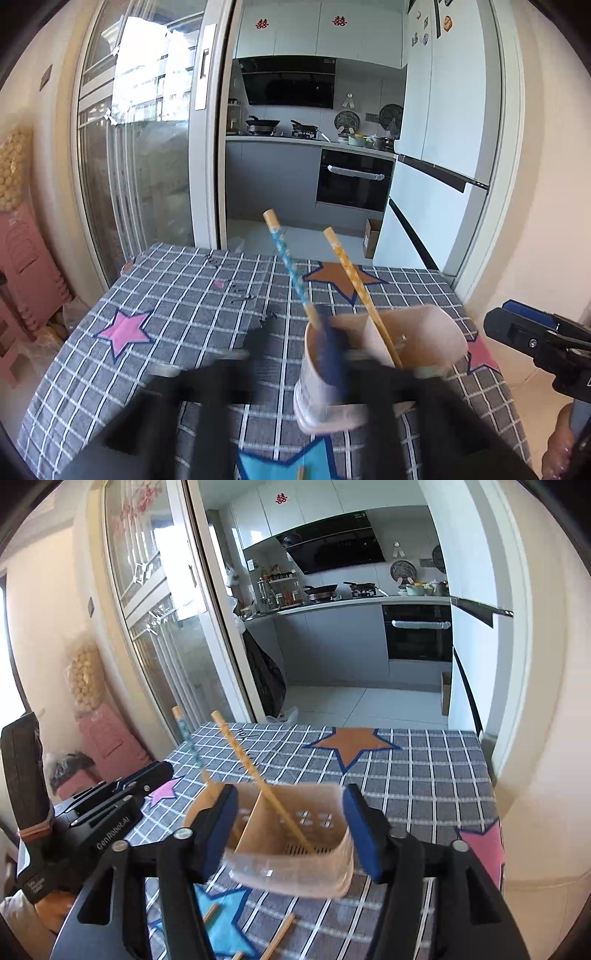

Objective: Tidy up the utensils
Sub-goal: 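Carry both chopsticks to the pink-white holder and release them inside with both grippers, then move both grippers back down toward the remaining utensils on the table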

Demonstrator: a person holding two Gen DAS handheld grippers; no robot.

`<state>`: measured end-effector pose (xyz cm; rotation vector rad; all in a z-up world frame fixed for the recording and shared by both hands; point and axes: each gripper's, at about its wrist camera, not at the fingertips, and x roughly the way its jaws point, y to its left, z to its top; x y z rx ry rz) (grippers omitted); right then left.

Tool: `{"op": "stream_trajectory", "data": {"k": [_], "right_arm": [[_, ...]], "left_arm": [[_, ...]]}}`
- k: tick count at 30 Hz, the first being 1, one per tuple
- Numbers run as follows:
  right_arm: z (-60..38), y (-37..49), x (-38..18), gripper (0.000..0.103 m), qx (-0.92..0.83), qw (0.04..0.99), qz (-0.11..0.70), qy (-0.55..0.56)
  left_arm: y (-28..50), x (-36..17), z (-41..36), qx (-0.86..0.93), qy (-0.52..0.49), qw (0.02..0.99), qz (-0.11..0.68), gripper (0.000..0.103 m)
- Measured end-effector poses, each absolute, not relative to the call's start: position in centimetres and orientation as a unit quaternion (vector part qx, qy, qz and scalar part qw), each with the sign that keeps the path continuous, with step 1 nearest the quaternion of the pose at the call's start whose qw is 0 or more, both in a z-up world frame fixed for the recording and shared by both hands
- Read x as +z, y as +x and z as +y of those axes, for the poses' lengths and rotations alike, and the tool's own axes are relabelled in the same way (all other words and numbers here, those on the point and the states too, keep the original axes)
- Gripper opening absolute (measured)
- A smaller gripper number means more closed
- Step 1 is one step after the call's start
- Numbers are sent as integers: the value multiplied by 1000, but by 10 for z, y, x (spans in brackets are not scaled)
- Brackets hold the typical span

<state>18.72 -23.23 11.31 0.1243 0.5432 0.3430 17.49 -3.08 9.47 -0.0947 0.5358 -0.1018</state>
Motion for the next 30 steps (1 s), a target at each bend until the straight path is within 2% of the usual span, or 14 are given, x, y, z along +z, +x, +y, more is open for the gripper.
{"op": "stream_trajectory", "data": {"k": [1,3,5,6,7,14,20,25,30], "right_arm": [[-234,180,111,81,172,945,272,67],[-238,163,106,82,176,940,282,80],[-241,150,100,91,177,933,300,95],[-243,145,96,101,176,929,308,102],[-244,138,90,103,173,925,320,110],[-255,92,40,103,149,885,421,129],[-263,59,-11,103,100,861,487,111],[-271,45,-38,103,78,843,520,111],[-261,41,-43,103,83,838,531,93]], "left_arm": [[168,95,-28,-43,-52,962,264,103],[152,88,-20,-41,-53,961,270,103],[140,79,-14,-39,-46,954,292,103],[132,70,-10,-40,-43,950,306,103],[127,65,-9,-41,-39,948,315,103],[85,0,5,-15,21,923,383,103],[64,-55,12,-24,31,897,440,103],[50,-64,7,-42,31,891,452,103],[56,-63,-1,-43,48,893,445,103]]}}
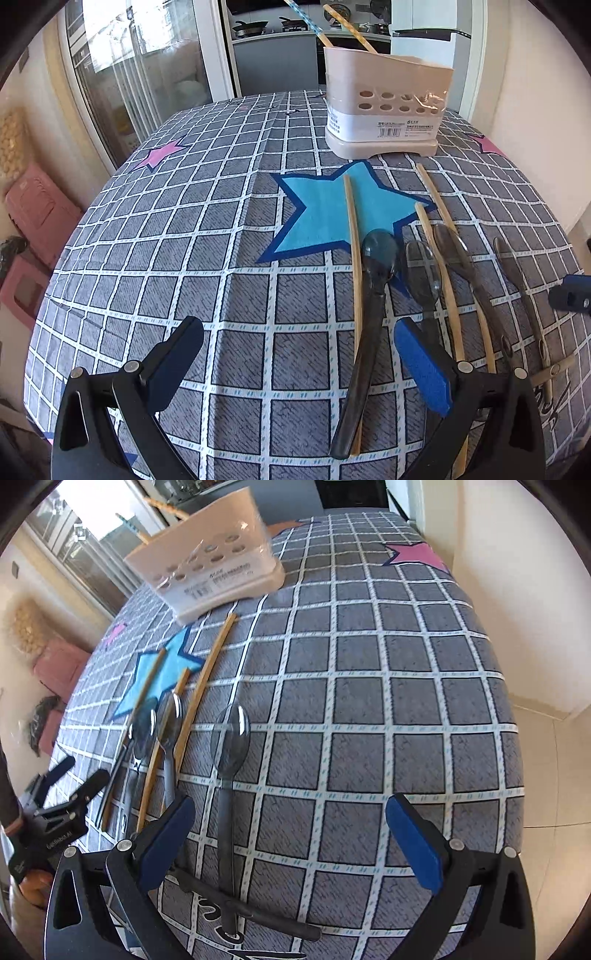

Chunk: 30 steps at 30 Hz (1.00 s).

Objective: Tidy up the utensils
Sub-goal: 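Move both grippers back down toward the remaining utensils on the table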

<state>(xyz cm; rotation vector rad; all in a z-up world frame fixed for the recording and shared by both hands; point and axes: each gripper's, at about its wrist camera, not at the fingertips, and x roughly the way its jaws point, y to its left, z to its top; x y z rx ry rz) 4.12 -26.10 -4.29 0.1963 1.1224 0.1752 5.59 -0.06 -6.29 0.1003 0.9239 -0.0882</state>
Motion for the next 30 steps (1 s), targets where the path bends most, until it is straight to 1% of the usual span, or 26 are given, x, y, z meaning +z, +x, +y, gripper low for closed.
{"op": "stream_trajectory", "data": {"k": [5,15,23,26,29,30], "right_arm": [[-248,45,-41,103,89,839,532,75],[-230,49,-47,102,80,835,543,38],[-223,50,-53,100,68,834,548,16],[-217,51,-54,95,62,835,547,-6],[-212,53,-55,89,57,835,546,-25],[-210,54,-54,85,57,835,546,-30]], "left_arm": [[71,-62,-1,-37,52,893,445,103],[90,-70,10,-55,24,878,476,103],[93,-74,5,-66,31,873,483,103],[98,-72,5,-64,36,873,482,103],[104,-70,3,-60,47,873,481,103],[106,-70,3,-58,50,873,481,103]]}}
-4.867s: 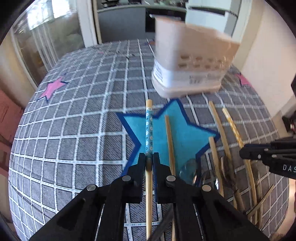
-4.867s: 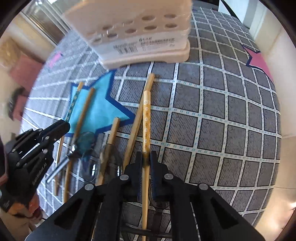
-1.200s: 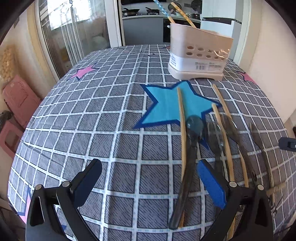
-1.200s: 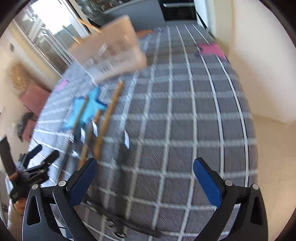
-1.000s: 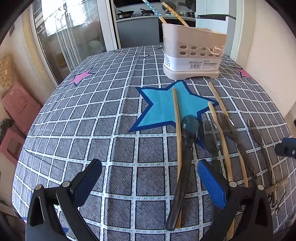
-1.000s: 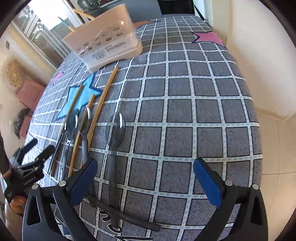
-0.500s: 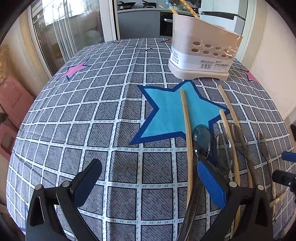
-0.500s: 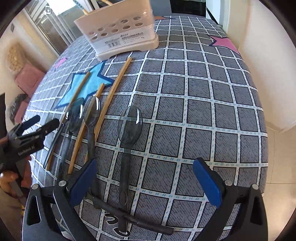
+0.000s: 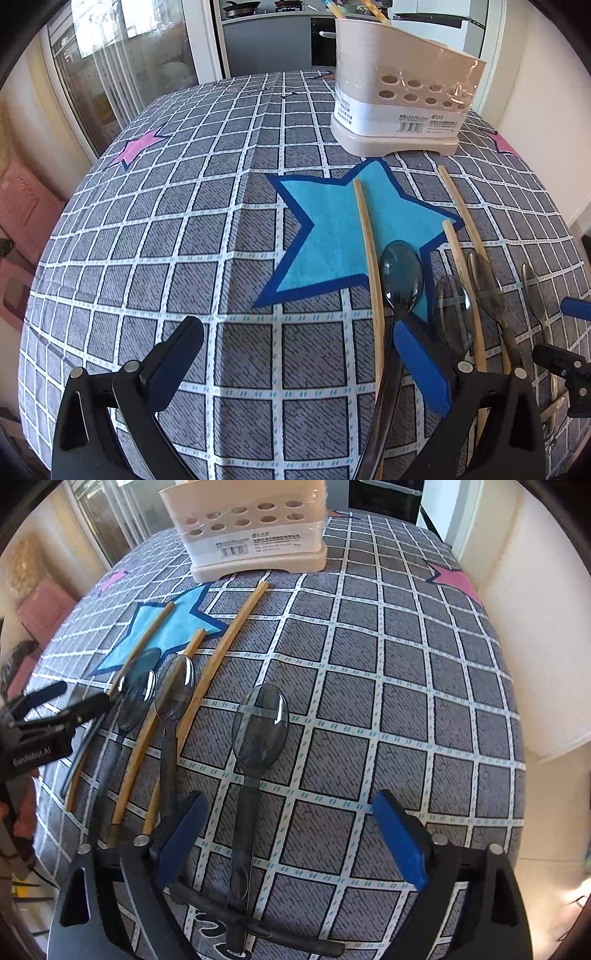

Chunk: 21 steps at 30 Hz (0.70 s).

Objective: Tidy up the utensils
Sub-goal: 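Move both grippers back down toward the remaining utensils on the table, then grasp the plain wooden chopstick with the left gripper while the right gripper grasps the grey spoon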

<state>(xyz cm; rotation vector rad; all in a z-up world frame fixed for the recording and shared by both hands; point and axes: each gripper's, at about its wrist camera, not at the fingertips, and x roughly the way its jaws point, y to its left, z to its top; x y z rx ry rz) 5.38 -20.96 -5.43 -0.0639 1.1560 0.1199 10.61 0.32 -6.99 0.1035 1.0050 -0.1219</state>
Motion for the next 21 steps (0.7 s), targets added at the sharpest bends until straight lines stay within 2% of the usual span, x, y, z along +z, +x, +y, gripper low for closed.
{"op": "stream_trajectory", "data": {"k": [4,7,21], "right_arm": [[-200,60,-53,73,59,832,549,-53],[-196,63,-53,68,64,831,550,-59],[-200,60,-52,68,71,833,546,-50]], "left_arm": [[114,-67,3,-54,62,872,482,103],[121,-64,6,-50,52,872,484,103],[128,-69,7,-54,20,865,498,103]]}}
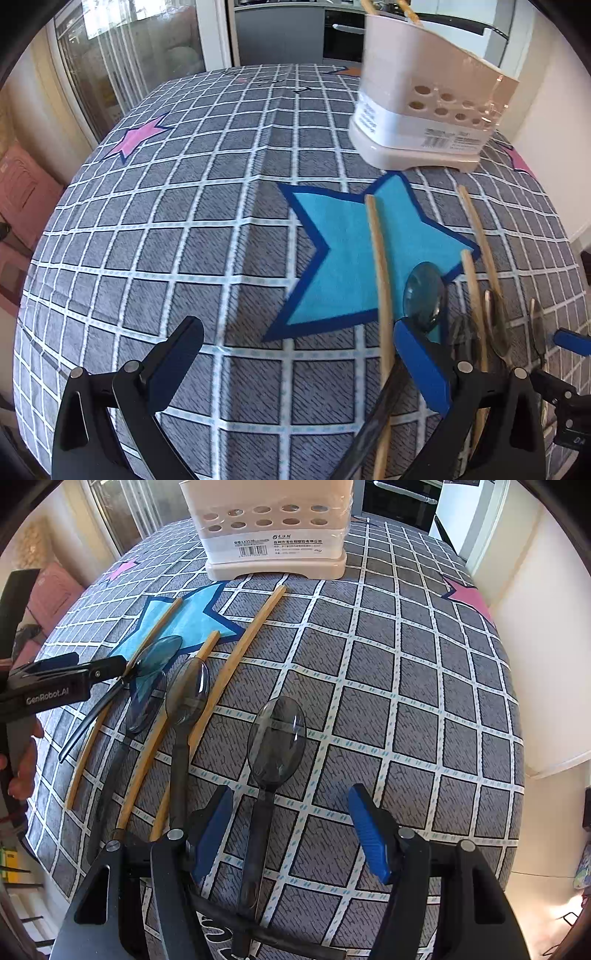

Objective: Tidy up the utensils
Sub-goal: 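Grasp the plain wooden chopstick with the left gripper while the right gripper grasps the grey spoon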

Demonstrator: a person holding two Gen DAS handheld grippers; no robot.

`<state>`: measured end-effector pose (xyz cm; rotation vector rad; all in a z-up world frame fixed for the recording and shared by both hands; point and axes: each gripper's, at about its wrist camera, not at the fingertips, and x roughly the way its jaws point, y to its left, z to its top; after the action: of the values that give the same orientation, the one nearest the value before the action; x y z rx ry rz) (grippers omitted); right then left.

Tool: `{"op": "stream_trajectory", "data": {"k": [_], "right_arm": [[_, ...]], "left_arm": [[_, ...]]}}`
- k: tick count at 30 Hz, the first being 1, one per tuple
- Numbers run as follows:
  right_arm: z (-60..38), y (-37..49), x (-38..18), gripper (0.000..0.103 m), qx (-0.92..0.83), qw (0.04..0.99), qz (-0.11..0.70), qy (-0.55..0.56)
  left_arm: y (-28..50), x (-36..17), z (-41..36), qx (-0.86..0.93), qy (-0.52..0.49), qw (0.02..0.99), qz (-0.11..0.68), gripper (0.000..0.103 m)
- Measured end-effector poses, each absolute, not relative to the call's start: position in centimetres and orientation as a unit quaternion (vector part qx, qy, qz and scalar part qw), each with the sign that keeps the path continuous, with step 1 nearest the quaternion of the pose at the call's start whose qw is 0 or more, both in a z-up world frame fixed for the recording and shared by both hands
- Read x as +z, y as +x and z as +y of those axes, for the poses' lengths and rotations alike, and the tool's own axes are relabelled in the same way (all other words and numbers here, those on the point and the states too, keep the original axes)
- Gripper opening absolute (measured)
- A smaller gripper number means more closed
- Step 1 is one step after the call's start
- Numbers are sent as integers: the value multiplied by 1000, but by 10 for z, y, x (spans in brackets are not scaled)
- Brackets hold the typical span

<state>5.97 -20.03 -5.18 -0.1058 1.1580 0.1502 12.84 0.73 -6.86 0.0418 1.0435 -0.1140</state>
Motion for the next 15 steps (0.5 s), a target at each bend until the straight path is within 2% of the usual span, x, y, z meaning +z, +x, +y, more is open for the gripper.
{"op": "stream_trajectory", "data": {"k": [9,14,15], "right_arm": [[-196,65,-52,68,70,825,558,-59],[-184,73,-51,51,82,806,580,-78],[-182,76,-50,45,86,801,587,-78]], "left_arm": [[151,-73,-8,-54,45,851,520,103],[159,-67,-17,-86,45,842,531,101],[159,-64,-24,-100,56,838,534,92]]}}
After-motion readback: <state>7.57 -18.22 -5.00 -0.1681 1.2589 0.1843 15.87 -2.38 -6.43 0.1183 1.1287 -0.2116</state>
